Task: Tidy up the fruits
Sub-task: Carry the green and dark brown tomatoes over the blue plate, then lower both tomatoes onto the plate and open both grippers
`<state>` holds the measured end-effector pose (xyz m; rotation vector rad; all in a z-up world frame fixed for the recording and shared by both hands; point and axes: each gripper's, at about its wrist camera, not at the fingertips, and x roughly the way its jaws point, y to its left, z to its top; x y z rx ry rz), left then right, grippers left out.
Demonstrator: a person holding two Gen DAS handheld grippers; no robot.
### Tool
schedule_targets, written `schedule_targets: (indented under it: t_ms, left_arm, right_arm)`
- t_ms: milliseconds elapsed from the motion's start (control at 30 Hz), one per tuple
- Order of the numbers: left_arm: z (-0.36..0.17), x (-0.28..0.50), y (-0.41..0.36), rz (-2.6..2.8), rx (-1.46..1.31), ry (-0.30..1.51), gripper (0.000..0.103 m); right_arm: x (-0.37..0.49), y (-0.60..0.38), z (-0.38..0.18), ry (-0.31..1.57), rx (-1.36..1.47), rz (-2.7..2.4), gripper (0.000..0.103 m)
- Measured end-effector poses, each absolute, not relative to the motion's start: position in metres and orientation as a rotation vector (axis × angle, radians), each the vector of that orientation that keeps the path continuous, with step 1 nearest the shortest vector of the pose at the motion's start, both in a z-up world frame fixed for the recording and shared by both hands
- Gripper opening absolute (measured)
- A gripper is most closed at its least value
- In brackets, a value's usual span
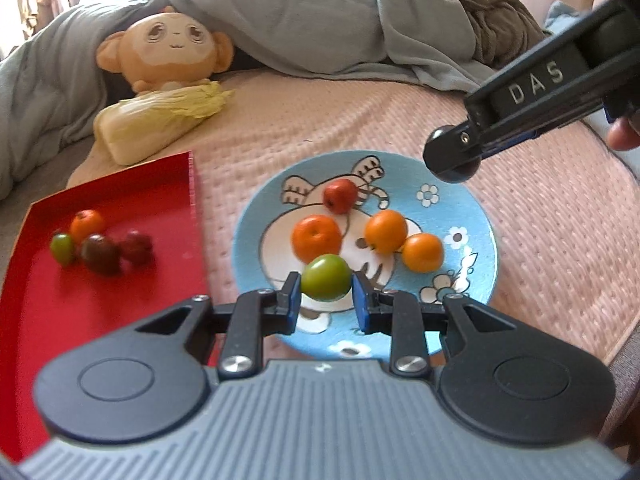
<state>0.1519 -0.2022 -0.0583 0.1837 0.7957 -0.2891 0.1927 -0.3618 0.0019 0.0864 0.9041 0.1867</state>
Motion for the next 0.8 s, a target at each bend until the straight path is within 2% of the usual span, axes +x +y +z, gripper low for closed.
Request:
schedule_targets:
  t_ms: [333,667,733,800]
  left_arm:
    - [-0.083,0.173,-0.214,-0.267,0.211,0.836,0.031]
    - [-0.083,0.174,-0.217,-0.298,0.222,0.832,0.032]
    - [-0.081,0.173,-0.217,-0.304,0.227,0.823,0.037]
    - [-0.077,0.170,-0.217,-0.301,0.236,0.804,0.052]
  right_arm:
    - [0.207,-0.366,-0.016,0.952,0.072,0.179,0.042]
    - [0.221,-0.358,-0.023,0.968,0.065,0.170,0.042]
    - [0.226,-0.355,-0.026,0.973,0.058,0.165,0.042]
    - [0.230,-0.354,-0.028,0.979,0.055,0.155,0.042]
